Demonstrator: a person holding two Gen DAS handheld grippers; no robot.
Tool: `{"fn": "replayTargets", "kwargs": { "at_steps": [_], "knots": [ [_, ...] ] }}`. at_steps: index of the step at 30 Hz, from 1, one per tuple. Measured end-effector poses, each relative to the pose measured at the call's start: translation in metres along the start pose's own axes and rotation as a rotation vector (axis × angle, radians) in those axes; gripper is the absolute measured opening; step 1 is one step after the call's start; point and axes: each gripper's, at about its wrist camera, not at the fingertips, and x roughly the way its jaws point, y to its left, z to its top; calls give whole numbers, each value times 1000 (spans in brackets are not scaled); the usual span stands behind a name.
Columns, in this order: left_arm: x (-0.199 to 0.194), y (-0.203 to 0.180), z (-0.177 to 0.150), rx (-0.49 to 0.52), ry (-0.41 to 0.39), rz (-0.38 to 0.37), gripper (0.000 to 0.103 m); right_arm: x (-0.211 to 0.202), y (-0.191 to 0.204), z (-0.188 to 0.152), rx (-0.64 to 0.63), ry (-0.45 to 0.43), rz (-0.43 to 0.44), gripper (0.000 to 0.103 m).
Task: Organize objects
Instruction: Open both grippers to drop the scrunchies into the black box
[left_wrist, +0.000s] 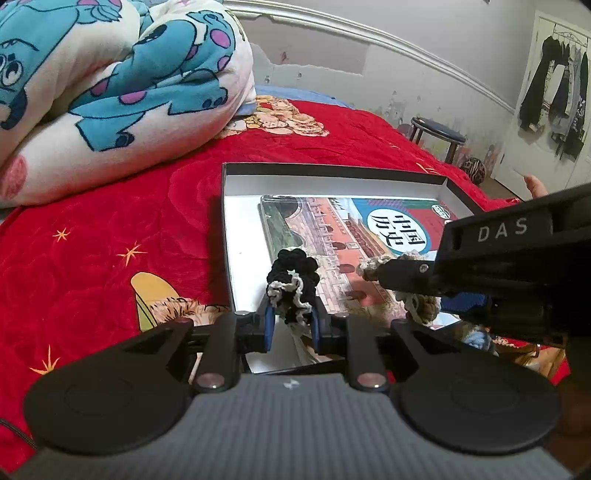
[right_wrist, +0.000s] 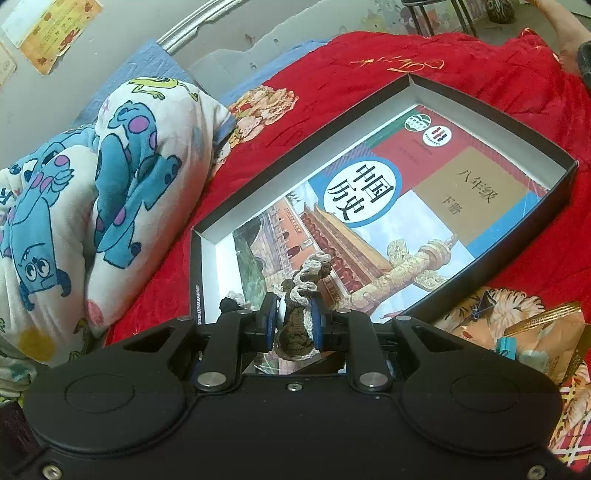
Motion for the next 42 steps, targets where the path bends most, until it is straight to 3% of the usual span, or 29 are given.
{"fn": "replayTargets", "kwargs": {
  "at_steps": [3, 6, 11, 14, 17, 19, 22, 27, 32, 38, 42],
  "knots": [
    [0, 1, 0, -2, 5, -5, 27, 0, 0, 0, -3, -2, -3, 19],
    [1, -1, 0, 11, 5, -8, 38, 2, -2, 0, 14, 6, 4, 19],
    [1, -5, -2, 36, 9, -21, 41, 2, -5, 1, 21, 7, 18, 24],
    [0, -6, -3, 41, 3, -22, 48, 1, -8, 2, 26, 5, 33, 27],
    [-4, -5, -2, 41, -5, -46, 64, -1, -13, 3, 43, 14, 72, 30],
    [-10, -4, -2, 52, -31, -53, 73, -4, -14, 4, 46, 5, 87, 41],
    [-19, -2, 0, 68, -69, -58, 83, -15, -17, 8, 61, -16, 114, 46],
    [-34, 9, 8, 21, -120, -87, 88, -50, -18, 23, 35, -88, 140, 58],
    [-44, 15, 12, -7, -159, -133, 91, -95, -24, 36, -16, -171, 112, 71],
    [-67, 6, 13, 1, -201, -216, 99, -131, -32, 39, -102, -211, -11, 72],
    [-88, -6, 8, -8, -230, -202, 101, -143, -40, 30, -143, -175, -29, 72]
  ]
}}
